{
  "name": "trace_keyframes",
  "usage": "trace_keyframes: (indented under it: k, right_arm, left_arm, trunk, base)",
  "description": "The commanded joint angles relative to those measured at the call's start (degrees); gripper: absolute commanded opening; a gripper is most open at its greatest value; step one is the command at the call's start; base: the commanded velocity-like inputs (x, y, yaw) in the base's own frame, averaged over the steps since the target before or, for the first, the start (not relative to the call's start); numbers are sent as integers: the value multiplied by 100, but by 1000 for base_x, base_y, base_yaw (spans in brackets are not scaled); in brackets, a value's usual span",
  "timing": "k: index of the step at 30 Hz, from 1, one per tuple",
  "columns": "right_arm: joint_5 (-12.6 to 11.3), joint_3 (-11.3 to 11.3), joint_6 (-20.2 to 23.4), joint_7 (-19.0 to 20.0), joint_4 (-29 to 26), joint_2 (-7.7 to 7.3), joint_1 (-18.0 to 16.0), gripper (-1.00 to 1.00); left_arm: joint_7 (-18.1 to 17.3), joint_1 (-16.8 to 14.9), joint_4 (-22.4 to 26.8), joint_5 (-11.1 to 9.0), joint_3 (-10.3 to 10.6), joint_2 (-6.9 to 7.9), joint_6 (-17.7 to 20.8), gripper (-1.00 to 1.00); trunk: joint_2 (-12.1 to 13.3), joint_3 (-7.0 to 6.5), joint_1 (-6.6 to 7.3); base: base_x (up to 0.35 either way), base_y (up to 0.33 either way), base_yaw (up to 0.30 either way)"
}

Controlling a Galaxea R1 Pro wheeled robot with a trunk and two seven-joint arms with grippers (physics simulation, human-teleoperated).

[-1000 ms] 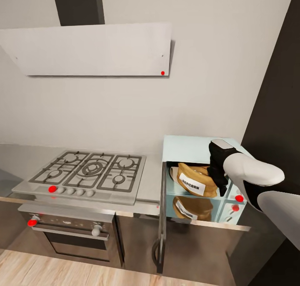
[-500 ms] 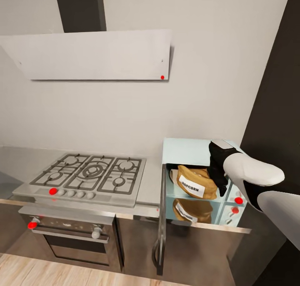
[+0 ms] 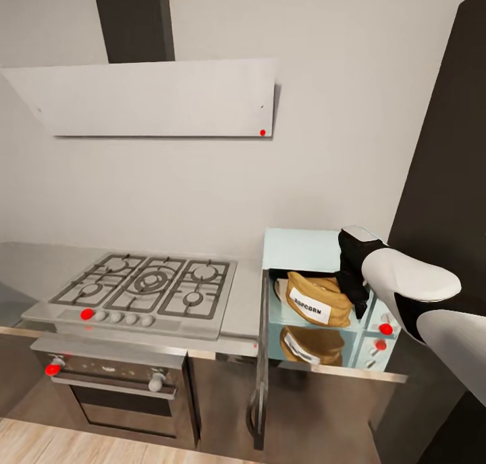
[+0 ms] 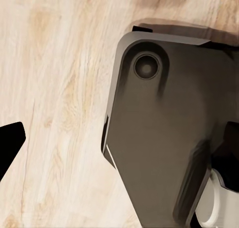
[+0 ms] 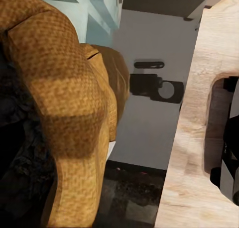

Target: In the kitchen, take the popcorn bag from the countertop, put it into the microwave, and heat it until the popcorn is cooked so the cooked popcorn ends up inside the bag.

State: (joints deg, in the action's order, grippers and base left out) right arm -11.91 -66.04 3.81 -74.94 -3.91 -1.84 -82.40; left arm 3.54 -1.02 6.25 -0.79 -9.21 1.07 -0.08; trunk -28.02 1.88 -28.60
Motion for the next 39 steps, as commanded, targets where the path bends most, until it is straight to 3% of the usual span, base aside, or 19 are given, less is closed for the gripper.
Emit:
trace_keyframes:
  k: [1,26,39]
  right_arm:
    - [-57,48,41,-21,-5,0,-4,100]
    - [-66,42,63,-6,-5,0,-4,100]
    - [-61,64,95,15,-5,3,-4,100]
  left_arm:
    - [6,-4,1,-9,-22,-1,-1,100]
    - [6,-4,-1,-9,-20,-1,-1,100]
    - [6,-4,0,-9,-20,-1,-1,100]
  trunk:
    - [-10,3,-3]
    - [-10,-234,-3]
    - [-10,-357,-3]
  base:
    - [0,0,0]
    - [0,0,0]
    - [-296,0,0]
